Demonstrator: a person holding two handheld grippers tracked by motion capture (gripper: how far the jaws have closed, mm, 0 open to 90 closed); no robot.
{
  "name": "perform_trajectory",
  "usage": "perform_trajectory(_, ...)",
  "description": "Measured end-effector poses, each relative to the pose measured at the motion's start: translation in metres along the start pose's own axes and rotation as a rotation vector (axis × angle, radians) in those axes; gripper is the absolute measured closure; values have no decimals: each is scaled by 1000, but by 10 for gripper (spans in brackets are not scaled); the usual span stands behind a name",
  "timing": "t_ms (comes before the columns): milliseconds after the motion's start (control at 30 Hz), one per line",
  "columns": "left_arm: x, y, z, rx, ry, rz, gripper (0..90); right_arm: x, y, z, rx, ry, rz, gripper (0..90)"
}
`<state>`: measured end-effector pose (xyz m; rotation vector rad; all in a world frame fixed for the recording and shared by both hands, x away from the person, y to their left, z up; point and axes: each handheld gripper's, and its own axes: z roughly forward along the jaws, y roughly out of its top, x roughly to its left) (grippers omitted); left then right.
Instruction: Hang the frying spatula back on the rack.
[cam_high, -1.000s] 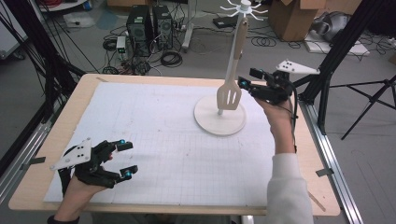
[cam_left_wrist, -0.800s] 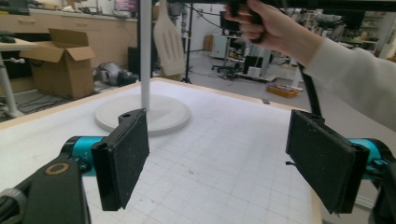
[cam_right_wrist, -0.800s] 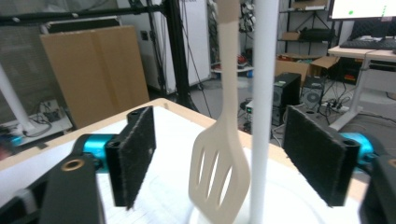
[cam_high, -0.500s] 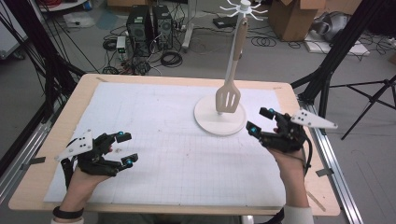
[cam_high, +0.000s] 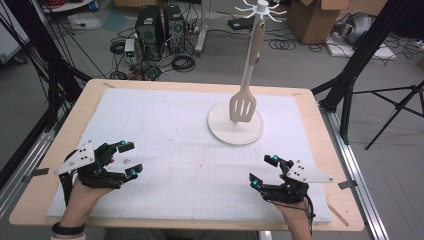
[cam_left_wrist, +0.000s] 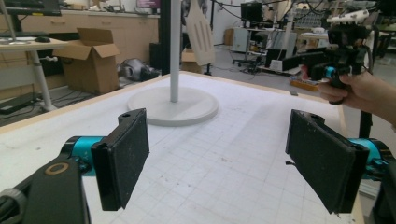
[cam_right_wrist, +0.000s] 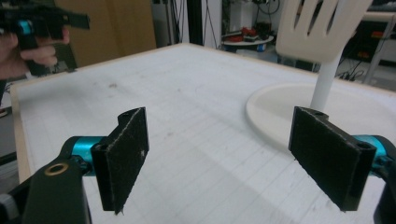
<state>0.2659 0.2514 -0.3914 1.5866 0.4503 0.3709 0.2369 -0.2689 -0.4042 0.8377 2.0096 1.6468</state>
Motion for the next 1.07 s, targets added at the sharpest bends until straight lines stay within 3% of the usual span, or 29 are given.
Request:
perform_trajectory(133, 1, -4, -5, 6, 15, -7, 219, 0, -15, 4, -5, -2, 16, 191)
perform_trajectory(233, 2, -7, -8, 11, 24, -5, 220, -1, -18, 5, 22, -7, 12, 191)
perform_trajectory(500, 5, -18, -8, 51, 50, -13, 221, -2, -20, 5, 30, -11, 5, 191)
perform_trajectory(1067, 1, -20, -8, 68, 53, -4, 227, -8, -20, 1, 16, -22, 20, 191)
